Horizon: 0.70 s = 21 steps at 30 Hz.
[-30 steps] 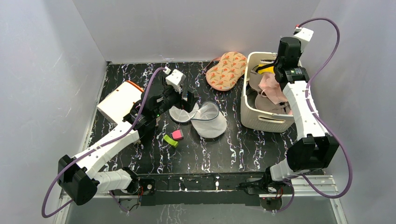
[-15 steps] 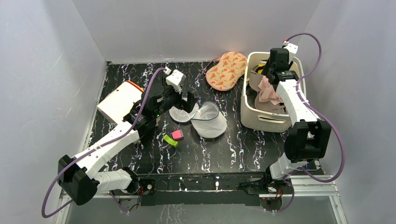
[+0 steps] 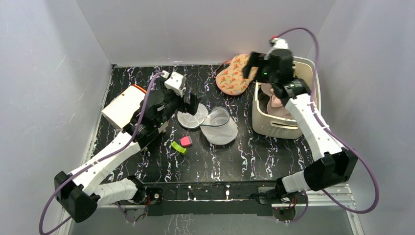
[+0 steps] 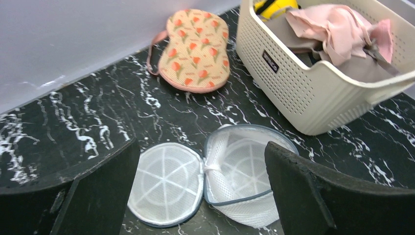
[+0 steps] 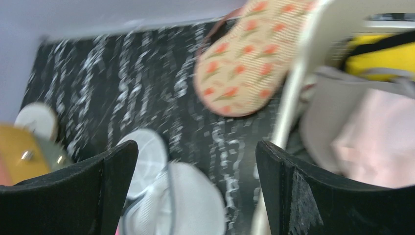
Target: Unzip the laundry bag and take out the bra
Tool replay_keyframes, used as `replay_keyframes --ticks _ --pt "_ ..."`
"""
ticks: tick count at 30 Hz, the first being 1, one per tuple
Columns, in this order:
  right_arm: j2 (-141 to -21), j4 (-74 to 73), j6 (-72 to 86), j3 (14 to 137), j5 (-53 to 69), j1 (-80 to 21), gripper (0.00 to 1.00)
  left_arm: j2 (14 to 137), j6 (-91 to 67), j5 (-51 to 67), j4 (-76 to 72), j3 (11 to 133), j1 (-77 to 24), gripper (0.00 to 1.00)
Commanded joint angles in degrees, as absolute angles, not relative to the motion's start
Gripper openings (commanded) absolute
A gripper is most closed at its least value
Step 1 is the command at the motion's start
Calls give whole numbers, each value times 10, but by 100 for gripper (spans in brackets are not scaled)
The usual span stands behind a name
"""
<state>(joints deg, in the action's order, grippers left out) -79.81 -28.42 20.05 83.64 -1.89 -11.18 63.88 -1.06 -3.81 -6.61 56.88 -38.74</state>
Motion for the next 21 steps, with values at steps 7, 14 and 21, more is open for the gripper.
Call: replay_keyframes --ticks 7,14,21 --pt "-911 -260 236 859 24 -339 91 503 11 -284 -157 504 -385 98" --pt "-1063 -245 309 924 -19 -429 86 463 24 -309 -194 475 -385 98" --pt "-1189 -243 413 1013 -64 -452 70 467 21 -304 -185 482 -385 98"
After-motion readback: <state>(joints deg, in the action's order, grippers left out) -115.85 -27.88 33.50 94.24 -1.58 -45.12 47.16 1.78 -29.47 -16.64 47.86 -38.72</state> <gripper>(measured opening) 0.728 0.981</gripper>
